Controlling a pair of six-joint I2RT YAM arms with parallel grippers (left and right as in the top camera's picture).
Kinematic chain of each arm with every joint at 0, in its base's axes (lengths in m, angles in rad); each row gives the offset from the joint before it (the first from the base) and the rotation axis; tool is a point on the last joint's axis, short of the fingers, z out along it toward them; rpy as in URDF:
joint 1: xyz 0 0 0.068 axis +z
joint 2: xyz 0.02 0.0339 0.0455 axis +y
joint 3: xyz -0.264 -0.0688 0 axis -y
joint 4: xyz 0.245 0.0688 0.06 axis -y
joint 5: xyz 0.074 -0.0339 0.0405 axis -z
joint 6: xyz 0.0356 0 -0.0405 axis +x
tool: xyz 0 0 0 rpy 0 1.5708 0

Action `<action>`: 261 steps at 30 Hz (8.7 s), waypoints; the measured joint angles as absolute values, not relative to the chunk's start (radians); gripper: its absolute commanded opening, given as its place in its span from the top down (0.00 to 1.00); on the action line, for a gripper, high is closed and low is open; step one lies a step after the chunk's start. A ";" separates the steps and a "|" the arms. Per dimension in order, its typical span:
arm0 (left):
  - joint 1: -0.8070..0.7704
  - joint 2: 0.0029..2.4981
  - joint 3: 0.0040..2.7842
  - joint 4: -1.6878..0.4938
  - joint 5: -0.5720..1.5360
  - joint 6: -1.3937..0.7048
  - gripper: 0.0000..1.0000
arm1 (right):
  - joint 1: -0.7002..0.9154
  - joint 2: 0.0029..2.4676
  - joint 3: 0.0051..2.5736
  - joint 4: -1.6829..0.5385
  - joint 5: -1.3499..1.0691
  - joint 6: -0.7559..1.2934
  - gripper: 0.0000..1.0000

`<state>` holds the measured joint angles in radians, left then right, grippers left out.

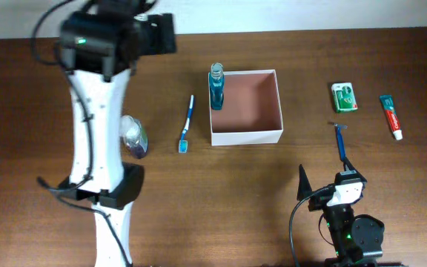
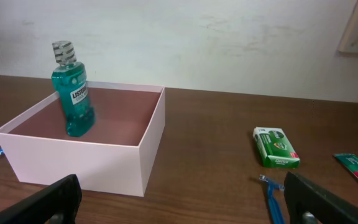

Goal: Pack container
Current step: 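Withdraw the left gripper and move it over the soap bottle, then lower the left gripper and close it on the soap pump bottle, then lift the soap bottle and carry it over the pink box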

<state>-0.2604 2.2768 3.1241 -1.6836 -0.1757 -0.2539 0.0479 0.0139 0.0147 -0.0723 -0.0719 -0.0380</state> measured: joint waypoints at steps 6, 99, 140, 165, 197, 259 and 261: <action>-0.212 2.276 3.084 -1.684 -0.108 -0.202 0.01 | 0.048 0.014 0.015 -0.072 -0.072 -0.039 0.01; -0.062 1.942 1.753 -1.341 -0.032 -0.078 0.47 | 0.048 0.014 0.015 -0.072 -0.072 -0.038 0.01; -0.062 1.942 1.753 -1.341 -0.032 -0.075 0.55 | 0.048 0.014 0.015 -0.072 -0.072 -0.038 0.01; -0.059 1.942 1.753 -1.365 -0.002 -0.075 0.60 | 0.048 0.014 0.015 -0.072 -0.072 -0.038 0.01; -0.058 1.942 1.753 -1.310 -0.003 -0.074 0.66 | 0.048 0.014 0.015 -0.072 -0.072 -0.038 0.01; -0.617 2.038 2.608 -1.066 -0.149 -0.234 0.91 | 0.048 0.014 0.015 -0.072 -0.072 -0.039 0.01; -0.629 2.074 2.608 -1.061 -0.158 -0.233 0.91 | 0.048 0.014 0.015 -0.072 -0.072 -0.038 0.01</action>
<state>-0.6289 2.0735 2.6080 -1.0607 -0.1581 -0.2333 0.0479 0.0139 0.0147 -0.0723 -0.0723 -0.0380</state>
